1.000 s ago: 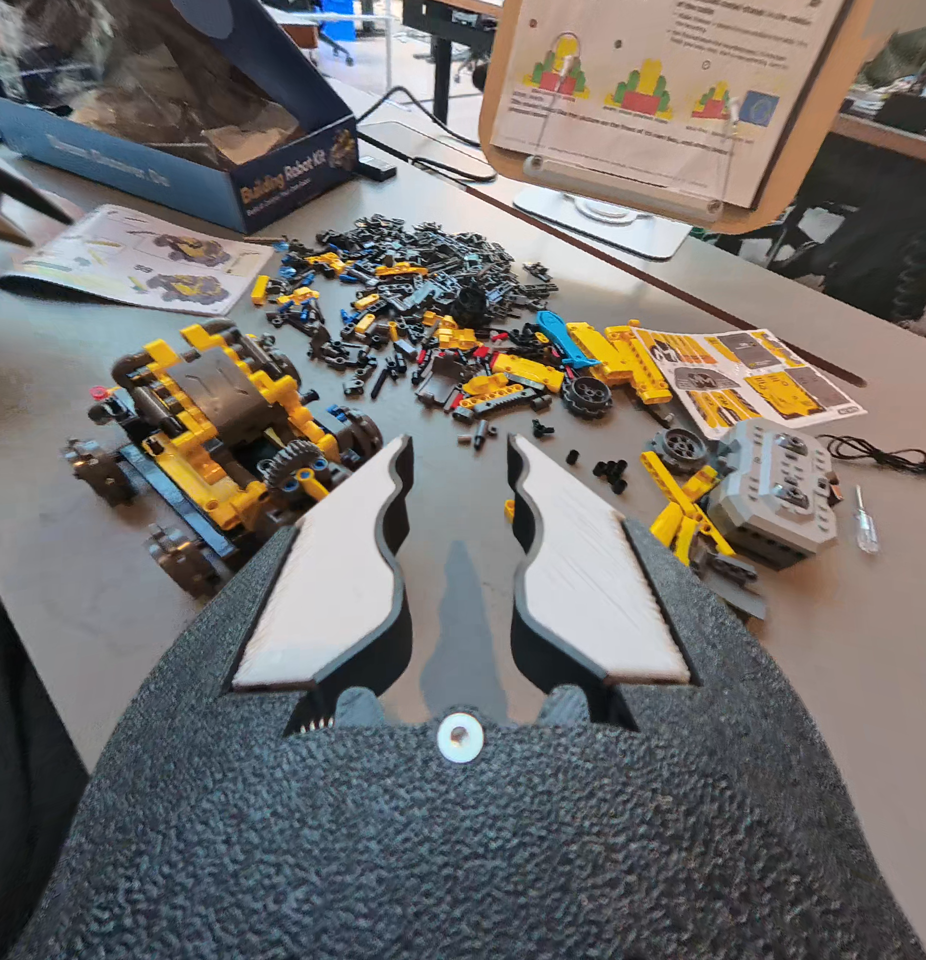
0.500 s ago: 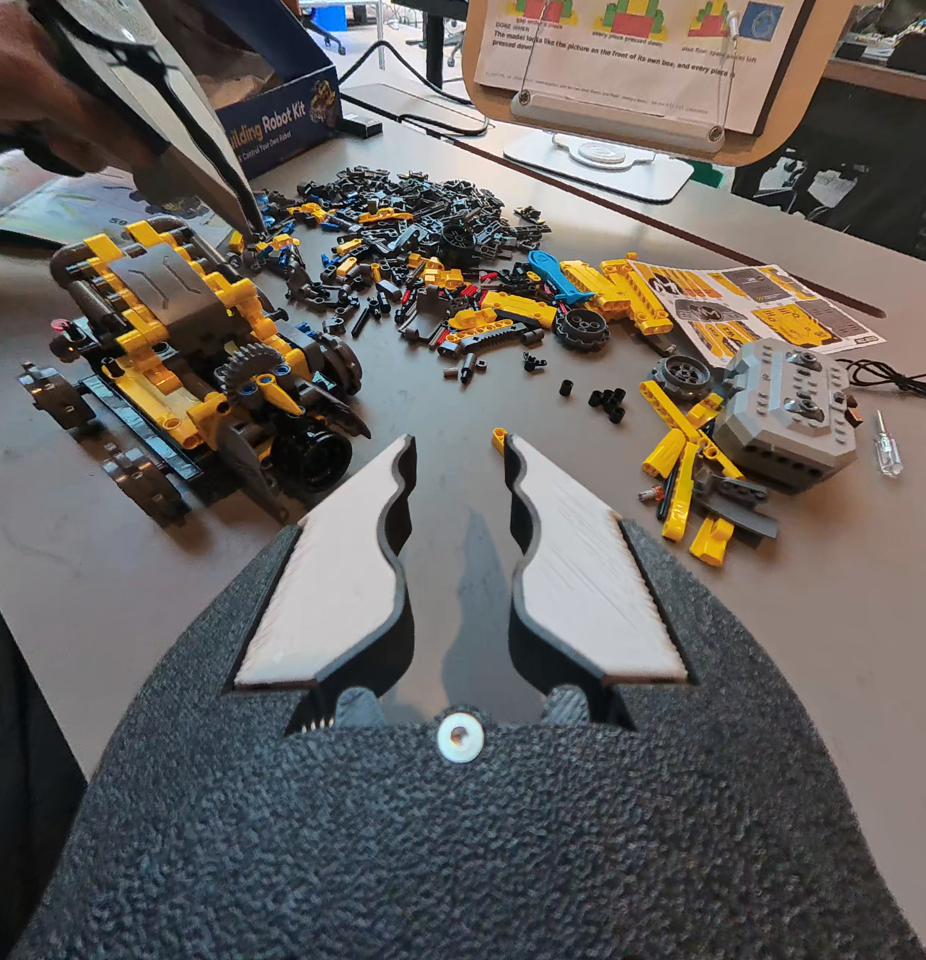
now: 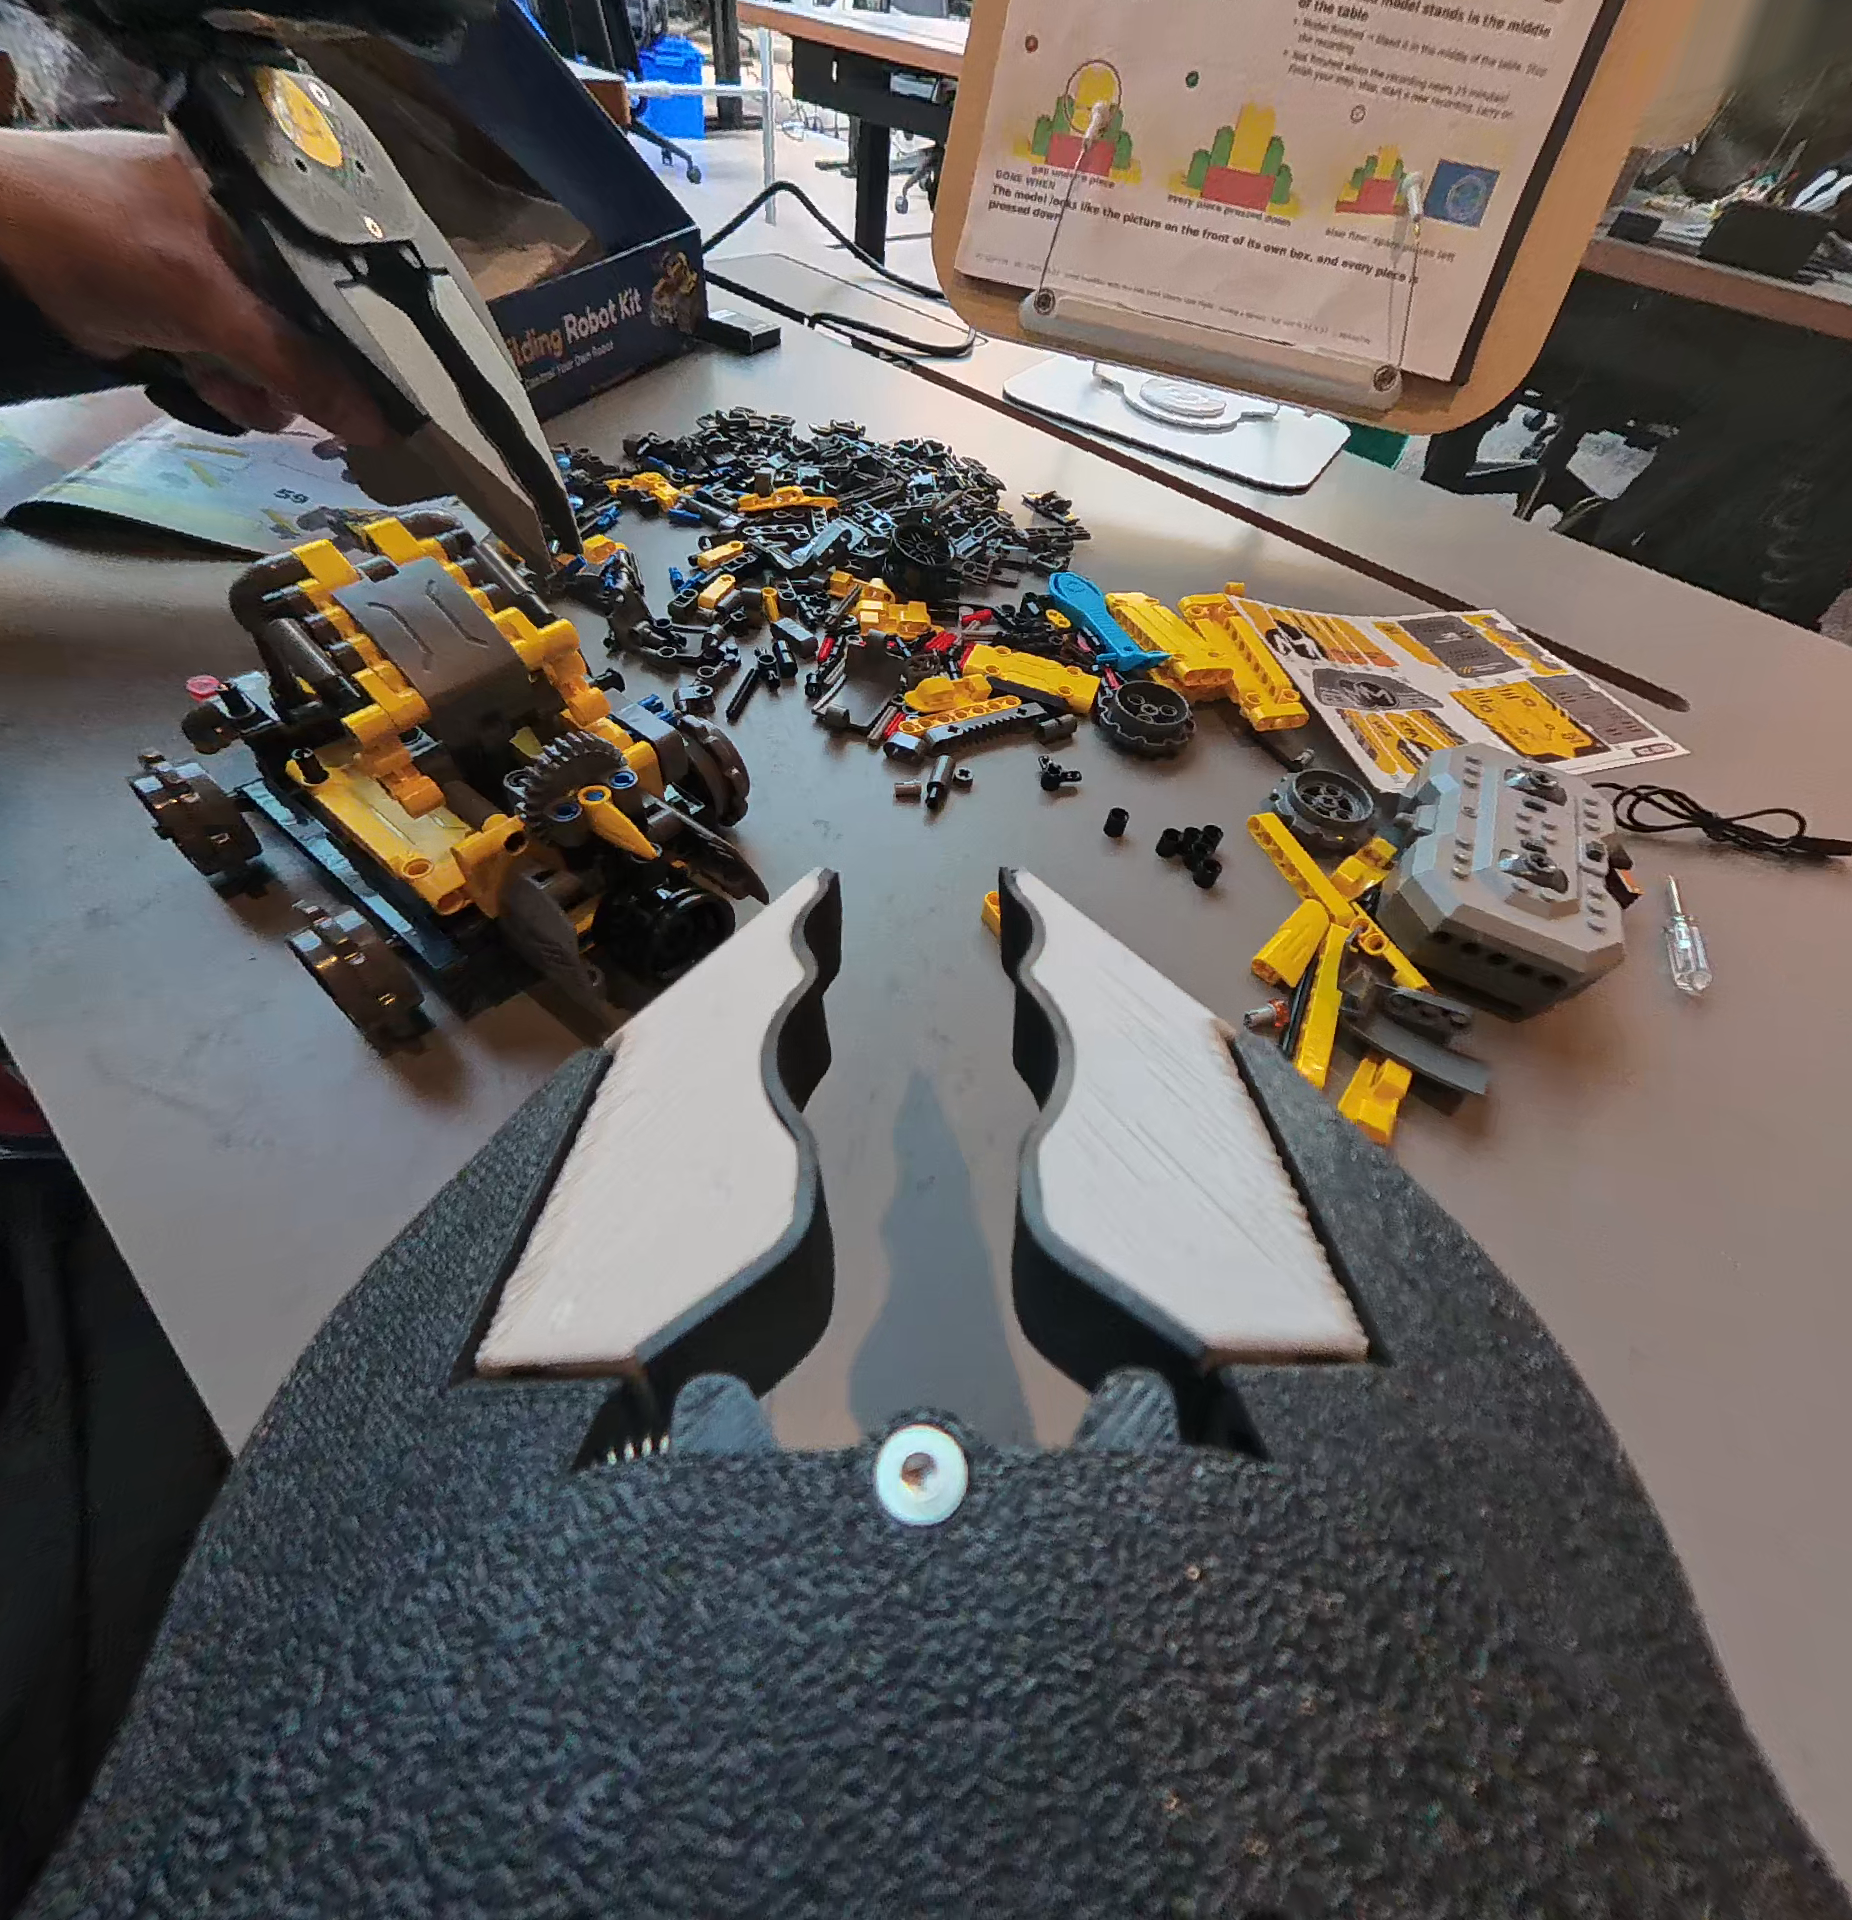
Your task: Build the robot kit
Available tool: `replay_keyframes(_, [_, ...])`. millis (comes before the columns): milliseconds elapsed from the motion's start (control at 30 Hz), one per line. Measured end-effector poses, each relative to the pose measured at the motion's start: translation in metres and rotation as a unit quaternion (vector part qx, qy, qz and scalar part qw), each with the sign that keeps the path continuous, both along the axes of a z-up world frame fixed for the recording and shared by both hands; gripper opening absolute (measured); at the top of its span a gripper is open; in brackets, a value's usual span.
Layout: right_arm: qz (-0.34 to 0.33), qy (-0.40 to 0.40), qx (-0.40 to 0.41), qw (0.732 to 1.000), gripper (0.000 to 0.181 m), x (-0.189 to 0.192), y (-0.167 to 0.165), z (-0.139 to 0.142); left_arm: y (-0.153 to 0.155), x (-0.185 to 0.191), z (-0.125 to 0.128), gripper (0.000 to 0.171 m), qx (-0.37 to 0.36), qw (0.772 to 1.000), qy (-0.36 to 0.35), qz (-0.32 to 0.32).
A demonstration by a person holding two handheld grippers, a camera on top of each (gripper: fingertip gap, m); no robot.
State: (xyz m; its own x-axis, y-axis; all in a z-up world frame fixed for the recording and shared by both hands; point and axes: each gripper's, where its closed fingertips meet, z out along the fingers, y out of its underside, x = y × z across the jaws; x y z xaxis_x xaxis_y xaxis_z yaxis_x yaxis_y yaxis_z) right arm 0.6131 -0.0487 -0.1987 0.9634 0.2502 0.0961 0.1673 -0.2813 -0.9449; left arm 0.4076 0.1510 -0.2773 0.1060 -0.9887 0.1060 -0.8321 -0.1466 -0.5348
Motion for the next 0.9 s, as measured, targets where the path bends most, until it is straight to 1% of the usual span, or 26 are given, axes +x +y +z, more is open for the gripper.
replay_keyframes(67, [-0.002, 0.003, 0.000, 1.000, 0.029, 0.000, -0.001, -0.001, 0.004, 0.000, -0.001, 0.007, 0.035, 0.999, 0.007, -0.005])
replay_keyframes(133, [-0.003, 0.005, -0.002, 1.000, 0.029, -0.001, -0.002, -0.003, 0.004, 0.002, -0.002, 0.010, 0.050, 0.999, 0.012, -0.013])
replay_keyframes(200, [-0.002, 0.002, -0.004, 1.000, 0.028, -0.003, -0.002, -0.004, 0.006, 0.002, -0.004, 0.013, 0.086, 0.996, 0.017, -0.023])
replay_keyframes(300, [-0.001, -0.002, -0.006, 1.000, 0.028, -0.004, -0.002, -0.004, 0.003, 0.005, -0.004, 0.020, 0.130, 0.990, 0.003, -0.045])
replay_keyframes(367, [-0.001, -0.002, -0.006, 1.000, 0.027, -0.004, -0.003, -0.005, 0.000, 0.006, -0.003, 0.020, 0.123, 0.991, -0.006, -0.047])
replay_keyframes(433, [-0.001, 0.003, -0.005, 1.000, 0.027, -0.004, -0.003, -0.005, -0.001, 0.006, -0.005, 0.011, 0.110, 0.993, -0.005, -0.044])
replay_keyframes(500, [0.000, 0.007, -0.006, 1.000, 0.026, -0.004, -0.003, -0.005, -0.002, 0.007, -0.005, 0.010, 0.103, 0.994, -0.008, -0.046])
replay_keyframes(700, [-0.002, 0.006, -0.010, 1.000, 0.025, -0.002, -0.004, -0.009, -0.008, 0.012, -0.001, 0.015, 0.100, 0.993, -0.023, -0.064])
replay_keyframes(900, [0.000, 0.007, -0.011, 1.000, 0.024, -0.003, -0.004, -0.010, -0.012, 0.013, -0.006, 0.003, 0.083, 0.994, 0.000, -0.073])
